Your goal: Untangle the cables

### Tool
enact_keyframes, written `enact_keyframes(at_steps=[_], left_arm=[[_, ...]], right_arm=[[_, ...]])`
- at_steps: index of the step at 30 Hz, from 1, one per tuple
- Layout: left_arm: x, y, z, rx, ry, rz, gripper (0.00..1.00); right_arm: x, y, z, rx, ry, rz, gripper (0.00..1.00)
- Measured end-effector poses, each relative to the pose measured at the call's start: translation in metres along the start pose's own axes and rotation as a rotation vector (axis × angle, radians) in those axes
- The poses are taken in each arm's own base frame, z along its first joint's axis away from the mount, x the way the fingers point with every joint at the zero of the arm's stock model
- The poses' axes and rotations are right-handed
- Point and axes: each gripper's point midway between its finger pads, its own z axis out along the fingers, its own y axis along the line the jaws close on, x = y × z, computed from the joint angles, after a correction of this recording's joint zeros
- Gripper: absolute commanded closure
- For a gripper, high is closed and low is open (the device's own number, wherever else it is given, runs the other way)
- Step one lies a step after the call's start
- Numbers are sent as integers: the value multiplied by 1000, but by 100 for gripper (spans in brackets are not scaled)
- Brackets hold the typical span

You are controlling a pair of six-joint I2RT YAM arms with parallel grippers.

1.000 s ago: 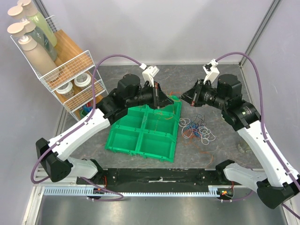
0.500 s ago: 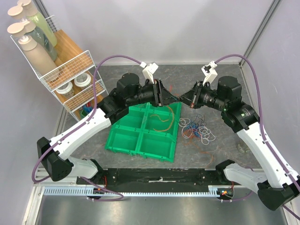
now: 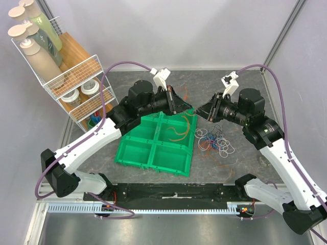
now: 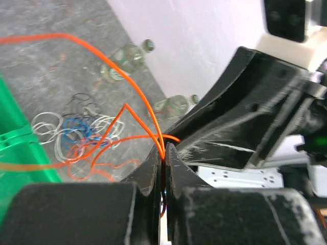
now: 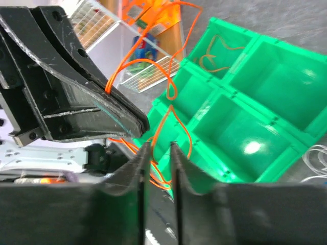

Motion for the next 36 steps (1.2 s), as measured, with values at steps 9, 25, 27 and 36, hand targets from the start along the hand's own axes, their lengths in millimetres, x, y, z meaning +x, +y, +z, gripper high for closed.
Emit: enact_keyframes(at_steps=[9, 25, 27, 36], left_arm=[[-25, 63, -11, -367, -60, 76, 98], [-67, 253, -5, -967, -142, 328, 98], [-62, 272, 0, -1009, -117, 355, 99], [-40, 331, -3, -1132, -66, 343, 98]], right_arm=[[0, -55, -14, 323, 9, -39, 35], [1, -74, -35, 466, 45, -114, 36], [-3, -73, -38, 473, 39, -134, 36], [-8, -79, -41, 507, 58, -194, 36]])
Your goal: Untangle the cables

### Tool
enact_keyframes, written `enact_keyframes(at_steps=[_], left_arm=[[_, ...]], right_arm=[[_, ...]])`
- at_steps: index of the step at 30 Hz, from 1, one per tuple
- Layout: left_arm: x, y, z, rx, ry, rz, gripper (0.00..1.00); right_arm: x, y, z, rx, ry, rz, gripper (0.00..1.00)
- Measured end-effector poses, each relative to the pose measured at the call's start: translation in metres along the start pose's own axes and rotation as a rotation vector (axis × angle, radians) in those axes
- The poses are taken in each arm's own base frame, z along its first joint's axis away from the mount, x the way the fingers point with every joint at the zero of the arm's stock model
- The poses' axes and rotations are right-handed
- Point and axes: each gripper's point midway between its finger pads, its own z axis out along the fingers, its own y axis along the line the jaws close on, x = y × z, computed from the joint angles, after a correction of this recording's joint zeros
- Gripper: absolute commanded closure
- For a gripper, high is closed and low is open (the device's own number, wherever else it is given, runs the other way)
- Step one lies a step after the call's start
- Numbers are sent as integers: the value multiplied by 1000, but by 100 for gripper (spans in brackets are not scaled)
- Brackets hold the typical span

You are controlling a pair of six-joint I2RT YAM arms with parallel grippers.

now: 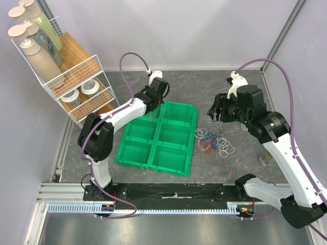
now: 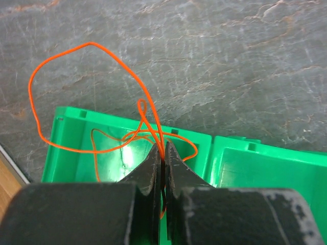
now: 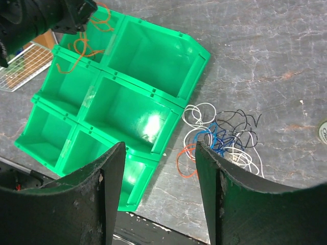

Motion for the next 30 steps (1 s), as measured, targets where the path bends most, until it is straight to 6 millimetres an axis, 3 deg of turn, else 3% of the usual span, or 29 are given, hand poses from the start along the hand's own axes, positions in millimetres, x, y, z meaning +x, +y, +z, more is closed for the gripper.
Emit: enact_keyframes(at_steps=[6, 12, 20, 25, 30], left_arm=[[29, 11, -5, -60, 118, -146, 98], [59, 8, -11, -53, 272, -317, 98], [71, 18, 12, -12, 422, -476, 98], [67, 20, 24, 8, 475, -513, 64], [58, 15, 18, 37, 488, -497, 35]], right_arm=[[2, -5, 5, 28, 16, -11, 36], [4, -7, 9, 35, 27, -12, 36], [4, -7, 9, 35, 26, -12, 36], [3, -8, 8, 42, 23, -9, 36], [4, -9, 7, 47, 18, -9, 36]])
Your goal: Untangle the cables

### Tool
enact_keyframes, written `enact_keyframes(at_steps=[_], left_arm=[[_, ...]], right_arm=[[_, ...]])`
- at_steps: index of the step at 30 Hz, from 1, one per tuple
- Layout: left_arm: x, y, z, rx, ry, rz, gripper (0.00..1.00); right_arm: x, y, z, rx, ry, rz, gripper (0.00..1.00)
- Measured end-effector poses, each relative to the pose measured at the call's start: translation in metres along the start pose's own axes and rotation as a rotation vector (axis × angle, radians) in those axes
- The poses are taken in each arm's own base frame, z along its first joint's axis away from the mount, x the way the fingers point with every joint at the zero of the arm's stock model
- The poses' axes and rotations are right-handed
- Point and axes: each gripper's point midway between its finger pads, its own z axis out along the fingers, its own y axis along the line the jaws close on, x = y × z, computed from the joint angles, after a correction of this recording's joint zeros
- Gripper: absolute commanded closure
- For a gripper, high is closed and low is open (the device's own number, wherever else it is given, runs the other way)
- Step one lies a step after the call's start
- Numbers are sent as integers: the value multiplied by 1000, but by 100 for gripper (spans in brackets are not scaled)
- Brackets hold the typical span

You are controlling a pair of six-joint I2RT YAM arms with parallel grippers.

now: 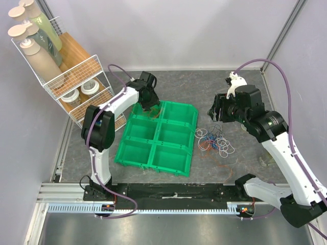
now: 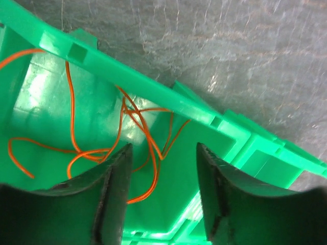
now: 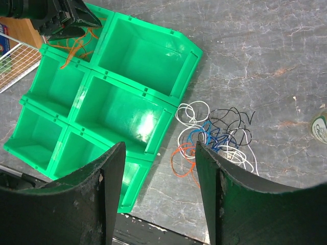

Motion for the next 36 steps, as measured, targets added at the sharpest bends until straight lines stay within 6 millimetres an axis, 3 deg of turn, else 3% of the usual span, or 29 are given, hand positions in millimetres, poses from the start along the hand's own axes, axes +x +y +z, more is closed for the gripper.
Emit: enact_keyframes(at_steps=[5, 9, 11, 14, 17, 21, 24, 28, 32, 36], left_arm=[[13, 3, -11, -8, 38, 54, 7], [10, 2, -37, 11, 12, 126, 5], [6, 0, -53, 22, -15, 171, 15], [3, -4, -77, 43, -51, 237, 42], [7, -3, -86, 52, -58, 292, 45], [16, 5, -79, 26, -30, 359, 39], [18, 10, -68, 2, -12, 402, 52], [26, 21, -43, -48, 33, 454, 60], [31, 29, -30, -76, 61, 488, 98], [24, 31, -28, -93, 34, 523, 98]], right_arm=[[3, -1, 2, 2, 6, 1, 36], [5, -1, 5, 1, 13, 1, 36], [7, -1, 7, -1, 21, 1, 36], [7, 0, 11, -2, 27, 0, 36], [7, 0, 13, -2, 28, 0, 36], [7, 2, 14, -14, 30, -1, 36], [7, 4, 15, -23, 28, -1, 36], [6, 5, 15, -28, 25, 0, 35], [6, 5, 14, -28, 21, 0, 36], [5, 5, 14, -28, 20, 0, 36]])
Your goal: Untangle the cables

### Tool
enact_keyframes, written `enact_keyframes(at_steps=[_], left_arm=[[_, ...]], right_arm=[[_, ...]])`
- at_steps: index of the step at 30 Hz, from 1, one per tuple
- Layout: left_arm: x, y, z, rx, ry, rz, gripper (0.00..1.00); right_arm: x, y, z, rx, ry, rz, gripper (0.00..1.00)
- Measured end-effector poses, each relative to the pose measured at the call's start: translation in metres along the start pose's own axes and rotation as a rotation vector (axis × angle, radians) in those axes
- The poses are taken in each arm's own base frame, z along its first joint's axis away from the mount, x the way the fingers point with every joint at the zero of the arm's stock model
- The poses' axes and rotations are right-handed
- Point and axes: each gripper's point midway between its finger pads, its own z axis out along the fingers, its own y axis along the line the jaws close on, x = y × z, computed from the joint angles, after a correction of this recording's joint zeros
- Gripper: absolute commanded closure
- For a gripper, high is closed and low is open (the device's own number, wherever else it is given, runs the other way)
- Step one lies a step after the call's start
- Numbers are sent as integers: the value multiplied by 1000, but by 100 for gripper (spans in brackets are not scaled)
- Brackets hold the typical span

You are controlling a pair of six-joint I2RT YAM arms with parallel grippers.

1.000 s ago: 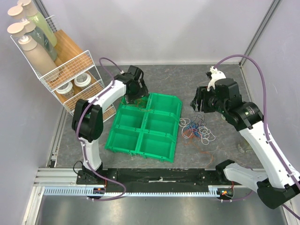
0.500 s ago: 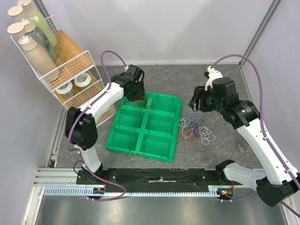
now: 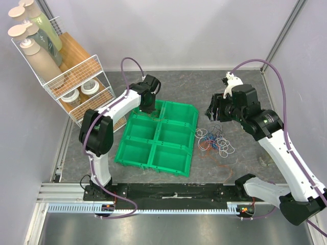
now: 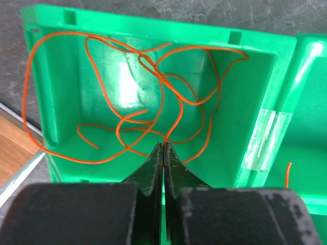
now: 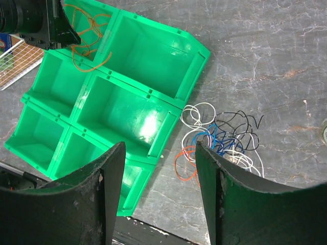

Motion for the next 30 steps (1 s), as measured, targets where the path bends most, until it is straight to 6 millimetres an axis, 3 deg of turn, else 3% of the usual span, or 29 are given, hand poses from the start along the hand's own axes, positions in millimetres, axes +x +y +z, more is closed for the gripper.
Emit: enact_keyframes(at_steps=[5, 15, 20, 23, 26, 30], left_arm=[[-17, 7, 4, -45, -71, 29, 98], [-35, 22, 52, -191, -96, 43, 98], [-36, 36, 58, -272, -102, 88, 96], [-32, 39, 57, -277, -85, 108, 69], [-32, 36, 49, -254, -94, 120, 56], [-46, 29, 15, -200, -156, 99, 27]], right_arm=[[0, 0, 0, 0, 0, 0, 35], [0, 0, 0, 1, 2, 0, 36], [1, 0, 0, 2, 5, 0, 36], [2, -1, 0, 2, 7, 0, 36], [2, -1, 0, 3, 9, 0, 36], [2, -1, 1, 4, 12, 1, 36]])
